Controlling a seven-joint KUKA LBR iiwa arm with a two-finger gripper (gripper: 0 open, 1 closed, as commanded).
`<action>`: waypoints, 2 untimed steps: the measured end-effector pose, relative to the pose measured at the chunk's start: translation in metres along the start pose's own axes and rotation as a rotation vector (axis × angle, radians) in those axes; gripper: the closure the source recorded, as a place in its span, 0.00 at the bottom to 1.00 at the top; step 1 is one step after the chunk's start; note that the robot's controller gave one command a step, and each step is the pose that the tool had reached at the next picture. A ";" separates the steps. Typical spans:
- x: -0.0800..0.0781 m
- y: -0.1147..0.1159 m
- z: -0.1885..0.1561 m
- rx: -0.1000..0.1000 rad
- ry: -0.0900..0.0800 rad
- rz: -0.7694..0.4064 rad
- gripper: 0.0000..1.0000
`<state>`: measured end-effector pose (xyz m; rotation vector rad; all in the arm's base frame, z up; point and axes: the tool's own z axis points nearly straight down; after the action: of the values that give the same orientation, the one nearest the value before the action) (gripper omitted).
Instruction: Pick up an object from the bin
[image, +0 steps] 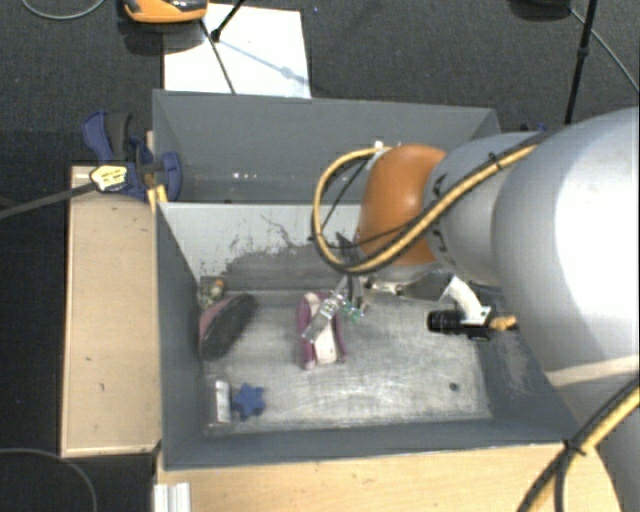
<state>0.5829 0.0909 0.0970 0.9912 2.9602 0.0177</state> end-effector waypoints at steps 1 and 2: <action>0.000 -0.002 0.003 0.005 0.002 0.001 0.00; -0.003 0.003 0.007 0.000 0.000 -0.202 0.00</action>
Offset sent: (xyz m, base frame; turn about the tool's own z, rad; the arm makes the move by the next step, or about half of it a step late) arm 0.0000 0.0000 0.0000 0.0000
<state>0.5872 0.0912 0.0900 0.6868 3.0437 0.0144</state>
